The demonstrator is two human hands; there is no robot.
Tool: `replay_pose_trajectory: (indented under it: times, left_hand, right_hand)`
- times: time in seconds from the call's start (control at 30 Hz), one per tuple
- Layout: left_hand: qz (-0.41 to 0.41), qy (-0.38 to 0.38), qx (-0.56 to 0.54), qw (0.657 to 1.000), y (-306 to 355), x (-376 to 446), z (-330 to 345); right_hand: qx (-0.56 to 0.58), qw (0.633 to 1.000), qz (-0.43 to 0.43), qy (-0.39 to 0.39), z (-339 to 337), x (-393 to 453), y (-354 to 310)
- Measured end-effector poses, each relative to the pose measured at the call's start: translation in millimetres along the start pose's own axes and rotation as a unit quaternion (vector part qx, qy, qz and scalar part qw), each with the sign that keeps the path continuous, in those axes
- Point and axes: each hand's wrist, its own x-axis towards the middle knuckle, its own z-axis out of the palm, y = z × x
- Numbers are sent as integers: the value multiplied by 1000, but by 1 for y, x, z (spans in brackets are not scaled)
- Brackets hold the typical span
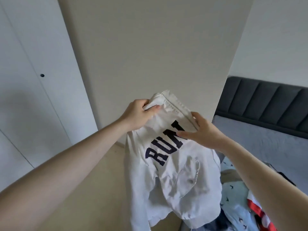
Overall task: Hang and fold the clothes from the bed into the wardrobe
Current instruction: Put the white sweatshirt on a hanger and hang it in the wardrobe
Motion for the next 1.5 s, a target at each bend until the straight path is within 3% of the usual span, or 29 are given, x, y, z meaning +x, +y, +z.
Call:
replay_pose_trajectory:
  times: [0.07,0.13,0.23,0.3,0.4,0.53,0.73,0.8,0.9,1.03,1.13,1.2,1.3,1.4,1.5]
  left_hand:
    - [8,0,12,1000,-8,2,-20]
    - [4,0,22,1000,-21,3,-47]
    - [-61,-19,11,998,-53,-3,-97]
    - [-116,-78,1,990,-80,-15,-120]
    - [-188,-126,-46,973,-143,-38,-143]
    - [-297,-94,-127,942,-224,-60,-157]
    - [-345,-173,47,921,-314,-58,-171]
    - [-357,-145,100,918,-337,-51,-183]
    - [-350,-44,96,931,-353,-55,-220]
    - [-421,170,103,885,-380,-83,-295]
    - [-424,220,110,872,-391,-90,-355]
    - [-430,197,129,871,-397,-92,-388]
    - [-454,104,159,870,-420,-103,-425]
    - [-481,16,235,845,-456,-116,-456]
    - [-494,17,272,826,-488,-126,-490]
  right_hand:
    - [59,998,-33,-6,43,33,-31]
    - [83,994,-58,44,73,58,-60]
    - [180,977,-98,50,100,89,-97]
    - [198,967,-147,57,111,106,-120]
    - [212,953,-217,-5,148,140,-163]
    - [221,935,-262,-88,207,189,-194]
    - [255,914,-282,-144,260,278,-216]
    - [263,905,-287,-169,273,313,-224]
    - [264,903,-281,-191,291,357,-231]
    - [212,909,-277,-229,333,412,-234]
    - [192,920,-253,-229,375,449,-250]
    - [192,925,-246,-215,400,472,-268]
    - [200,926,-252,-196,435,499,-302]
    - [188,924,-267,-199,472,515,-338]
    - [142,932,-265,-203,514,531,-364]
